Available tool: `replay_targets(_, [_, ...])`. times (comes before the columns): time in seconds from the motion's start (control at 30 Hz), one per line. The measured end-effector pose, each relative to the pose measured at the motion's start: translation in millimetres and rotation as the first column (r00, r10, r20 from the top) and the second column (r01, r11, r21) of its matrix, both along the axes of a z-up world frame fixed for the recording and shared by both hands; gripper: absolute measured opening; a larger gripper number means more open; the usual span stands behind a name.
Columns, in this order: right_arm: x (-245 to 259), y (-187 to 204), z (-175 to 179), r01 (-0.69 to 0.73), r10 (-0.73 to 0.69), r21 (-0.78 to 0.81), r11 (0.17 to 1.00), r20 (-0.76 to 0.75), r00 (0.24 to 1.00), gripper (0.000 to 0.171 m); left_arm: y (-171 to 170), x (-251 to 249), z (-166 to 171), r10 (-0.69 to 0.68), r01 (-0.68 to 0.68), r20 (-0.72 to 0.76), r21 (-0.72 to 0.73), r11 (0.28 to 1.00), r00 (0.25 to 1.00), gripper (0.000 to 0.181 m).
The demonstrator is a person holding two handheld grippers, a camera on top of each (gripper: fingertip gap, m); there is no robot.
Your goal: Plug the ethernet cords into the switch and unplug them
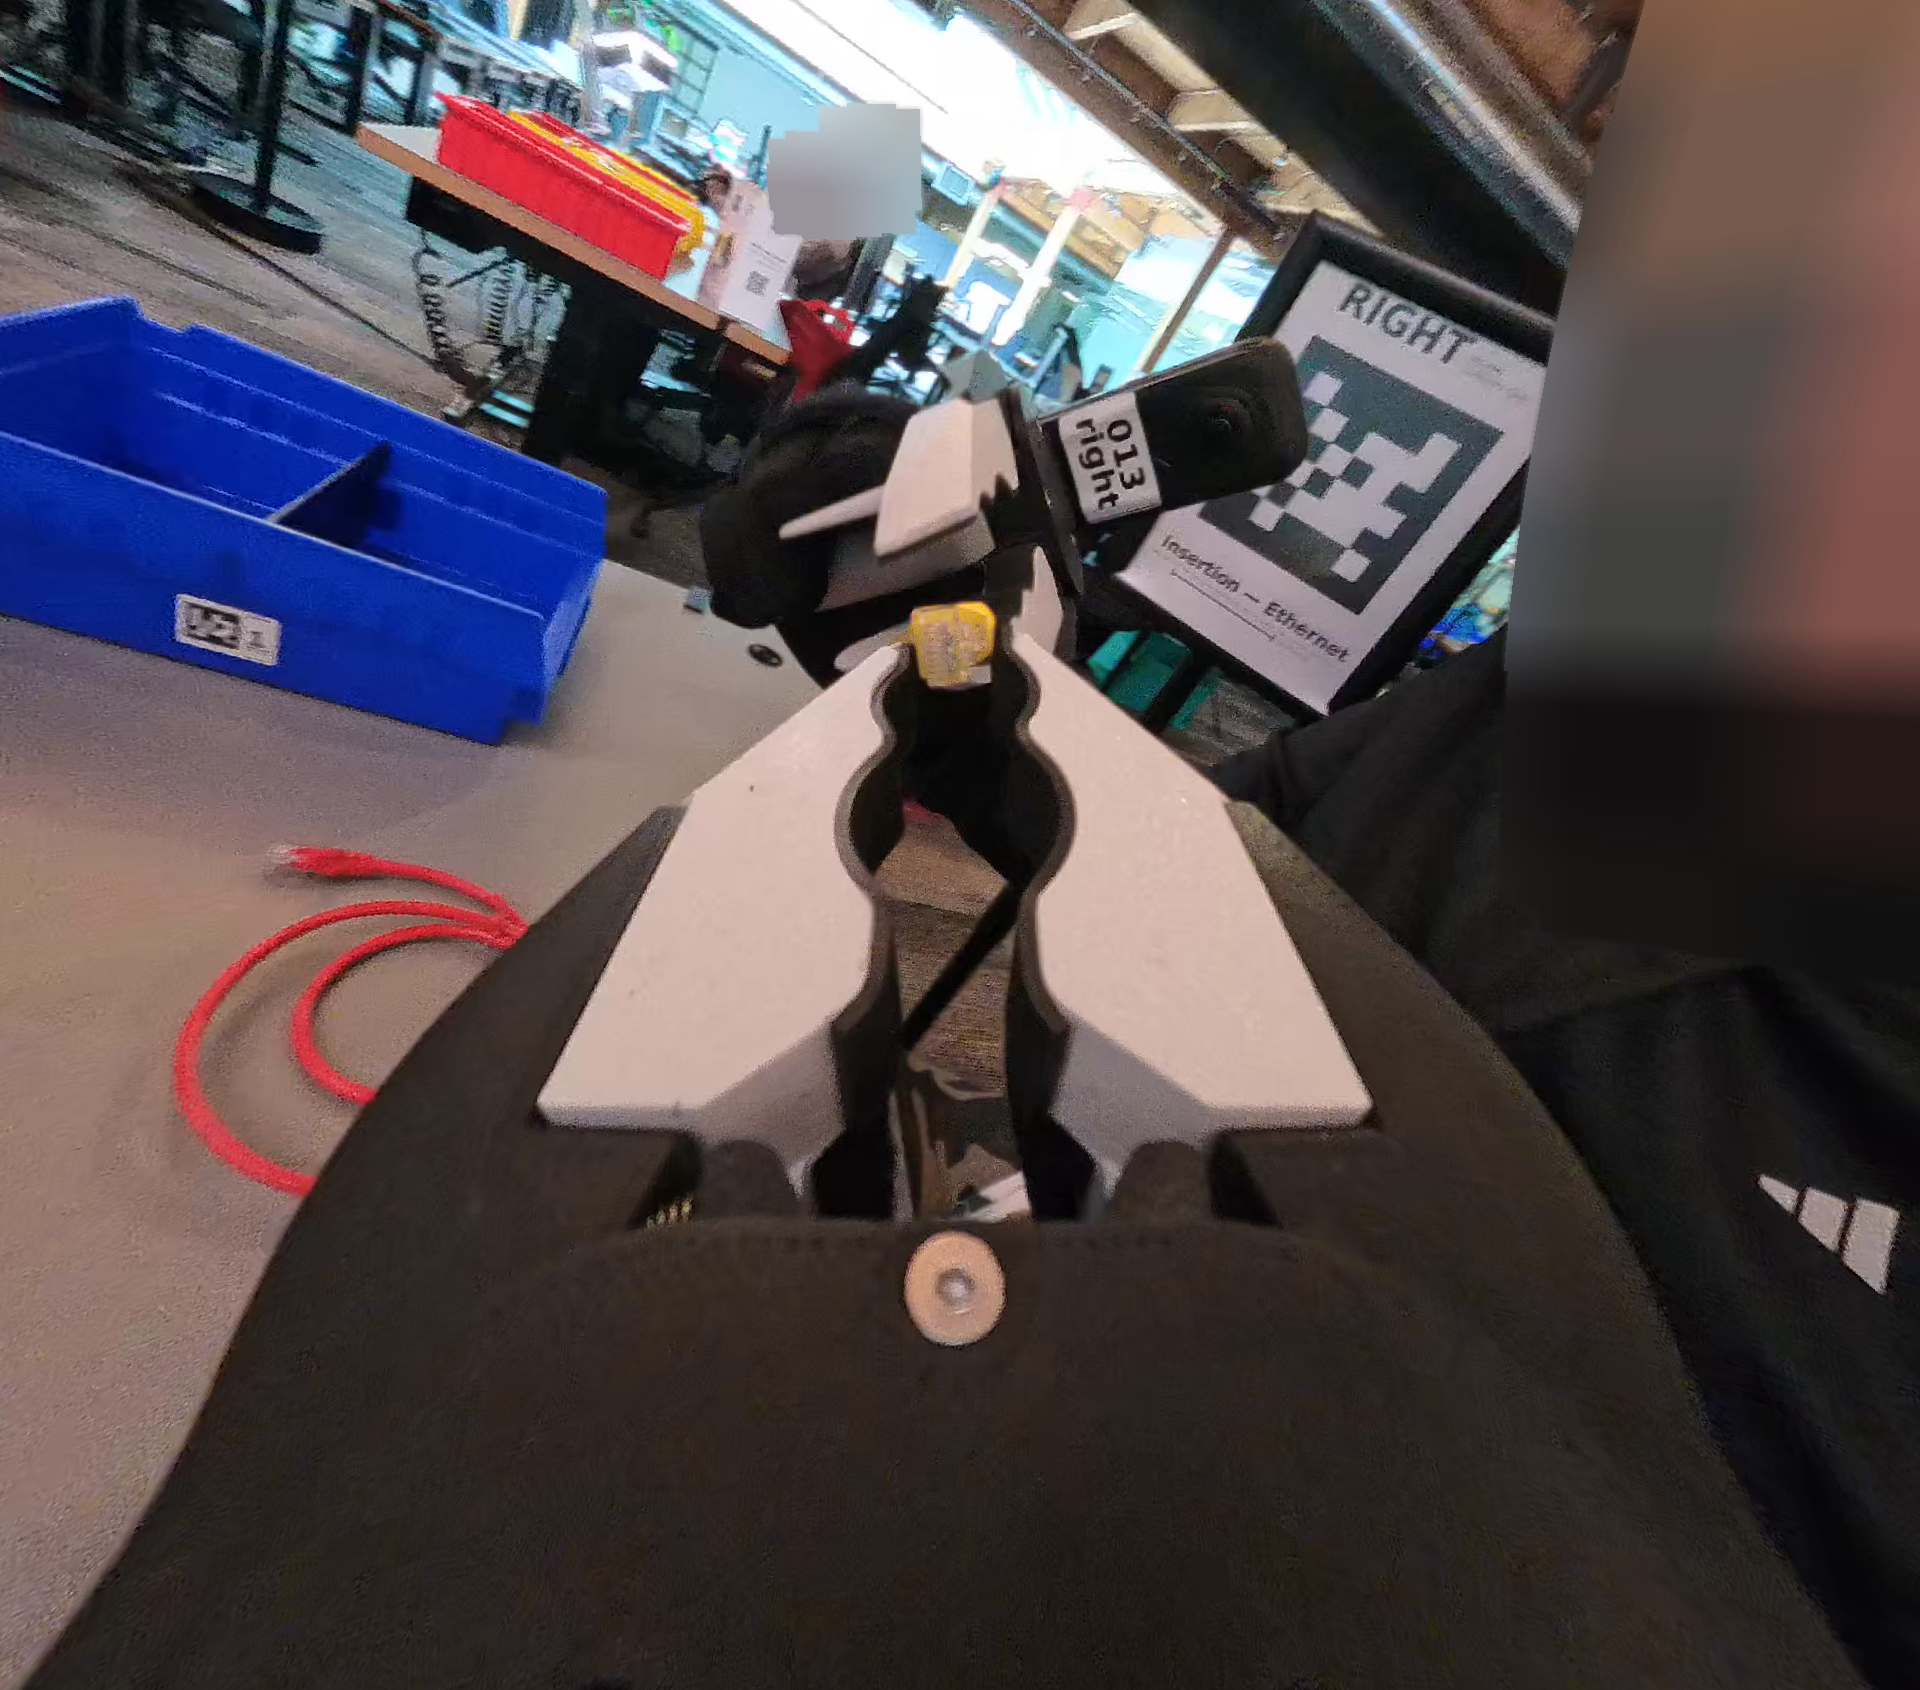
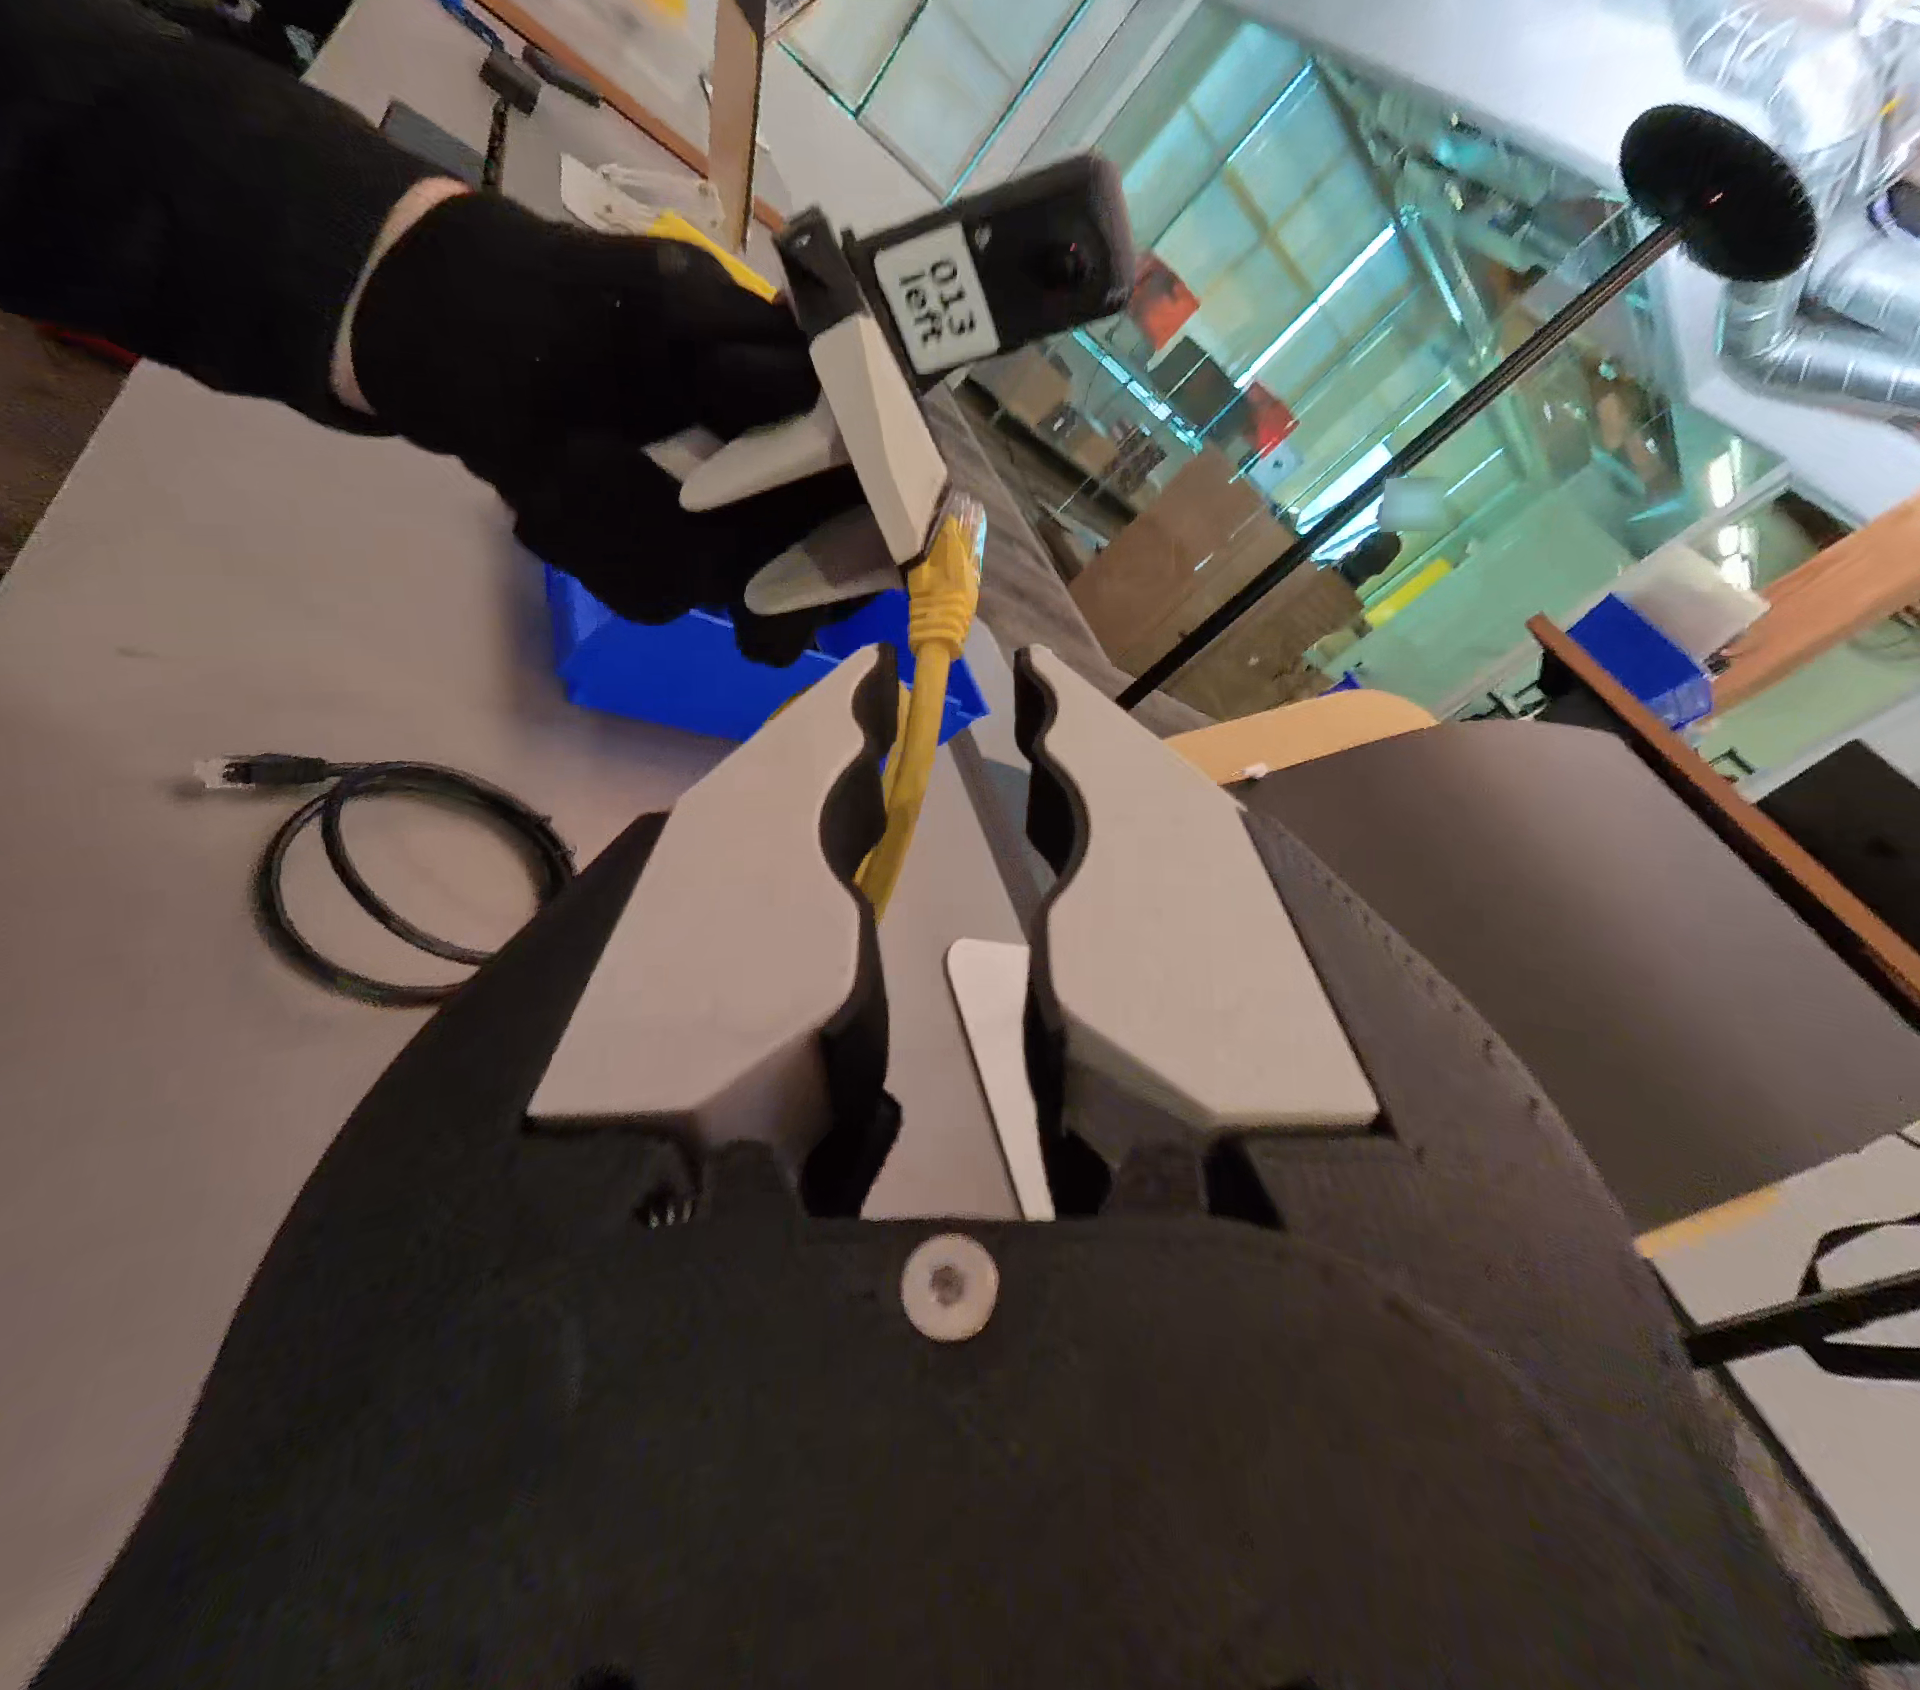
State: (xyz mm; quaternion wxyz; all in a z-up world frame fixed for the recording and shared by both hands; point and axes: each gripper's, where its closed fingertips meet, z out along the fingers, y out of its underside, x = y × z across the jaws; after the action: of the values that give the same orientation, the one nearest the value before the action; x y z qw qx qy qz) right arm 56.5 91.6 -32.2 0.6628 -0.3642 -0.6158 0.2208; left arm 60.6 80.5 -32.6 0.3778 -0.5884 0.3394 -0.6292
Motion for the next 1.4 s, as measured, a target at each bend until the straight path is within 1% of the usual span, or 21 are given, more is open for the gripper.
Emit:
replay_targets(0.07, [-5, -4, 1, 0.000, -0.001, 0.033, 0.999, 0.007, 1.000, 0.023, -2, 3, -1, -0.014, 0.014, 0.041, -0.009, 1.000, 0.999, 0.010])
replay_targets(0.13, [-10, -8, 0, 0.019, -0.020, 0.084, 0.996, 0.022, 1.000, 0.018, -2, 3, -1, -0.016, 0.018, 0.087, -0.023, 1.000, 0.996, 0.010])
replay_targets(0.23, [-16, -6, 0, 0.079, -0.088, 0.170, 0.982, 0.045, 0.995, 0.014, 0, -2, -1, -0.009, 0.014, 0.123, -0.041, 0.999, 0.992, 0.010])
replay_targets(0.37, [-23, 0, 0, 0.163, -0.170, 0.208, 0.964, 0.017, 0.985, 0.013, 7, -9, 0, 0.017, 0.000, 0.195, -0.085, 0.996, 0.981, 0.010])
replay_targets(0.43, [-25, 2, -2, 0.173, -0.179, 0.171, 0.970, 0.016, 0.984, 0.012, 8, -12, -1, 0.021, -0.001, 0.212, -0.095, 0.995, 0.977, 0.010])
replay_targets(0.5, [-24, 4, -5, 0.153, -0.157, 0.100, 0.983, 0.034, 0.987, 0.011, 10, -11, -6, 0.055, -0.047, 0.159, -0.056, 0.997, 0.986, 0.010])
replay_targets(0.6, [-19, 9, -8, 0.084, -0.083, -0.094, 0.992, 0.013, 0.996, 0.010, 18, -18, -11, 0.180, -0.185, 0.057, 0.097, 0.978, 0.982, 0.017])
replay_targets(0.67, [-13, 13, -8, 0.024, -0.031, -0.231, 0.973, -0.025, 0.999, 0.010, 24, -26, -14, 0.317, -0.296, -0.033, 0.278, 0.914, 0.948, 0.020])
replay_targets(0.7, [-12, 11, -10, -0.029, 0.021, -0.301, 0.953, -0.031, 0.999, 0.009, 24, -28, -12, 0.366, -0.317, -0.068, 0.371, 0.873, 0.928, 0.025])
replay_targets(0.73, [-11, 9, -14, -0.077, 0.069, -0.375, 0.924, -0.033, 0.997, 0.009, 25, -29, -13, 0.437, -0.331, -0.118, 0.487, 0.808, 0.892, 0.030])
replay_targets(0.77, [-10, 8, -18, -0.117, 0.112, -0.443, 0.889, -0.038, 0.993, 0.009, 26, -31, -11, 0.516, -0.337, -0.146, 0.604, 0.723, 0.844, 0.036])
replay_targets(0.83, [-10, 1, -25, -0.207, 0.210, -0.557, 0.805, -0.059, 0.976, 0.010, 18, -26, -6, 0.605, -0.240, -0.183, 0.801, 0.549, 0.775, 0.036])
replay_targets(0.87, [-9, 0, -27, -0.236, 0.238, -0.597, 0.767, -0.077, 0.968, 0.010, 17, -25, -6, 0.659, -0.170, -0.201, 0.875, 0.454, 0.725, 0.040])
replay_targets(0.9, [-8, -2, -28, -0.269, 0.270, -0.632, 0.727, -0.098, 0.958, 0.010, 14, -21, -10, 0.691, -0.062, -0.230, 0.927, 0.370, 0.685, 0.042])
replay_targets(0.97, [-7, -11, -31, -0.333, 0.348, -0.697, 0.635, -0.127, 0.929, 0.010, 10, -16, -21, 0.745, 0.149, -0.273, 0.962, 0.231, 0.609, 0.044])
replay_targets(1.0, [-7, -14, -32, -0.356, 0.375, -0.720, 0.595, -0.144, 0.916, 0.010, 8, -14, -26, 0.757, 0.229, -0.295, 0.954, 0.196, 0.583, 0.043])
replay_targets(1.07, [-5, -21, -30, -0.414, 0.433, -0.756, 0.507, -0.191, 0.881, 0.010, 0, -7, -31, 0.745, 0.299, -0.322, 0.939, 0.171, 0.584, 0.040])
replay_targets(1.2, [-5, -32, -32, -0.451, 0.494, -0.783, 0.429, -0.214, 0.843, 0.010, -5, -4, -34, 0.742, 0.330, -0.321, 0.933, 0.142, 0.589, 0.015])
replay_targets(1.27, [-5, -34, -31, -0.463, 0.506, -0.788, 0.407, -0.228, 0.832, 0.010, -7, -4, -34, 0.742, 0.315, -0.312, 0.938, 0.143, 0.593, 0.014])
replay_targets(1.33, [-6, -30, -27, -0.472, 0.488, -0.790, 0.392, -0.257, 0.834, 0.010, -3, -6, -31, 0.775, 0.277, -0.286, 0.949, 0.148, 0.564, 0.013])
replay_targets(1.4, [-6, -26, -19, -0.503, 0.463, -0.773, 0.387, -0.308, 0.831, 0.010, 1, -8, -24, 0.796, 0.194, -0.240, 0.969, 0.157, 0.556, 0.013])
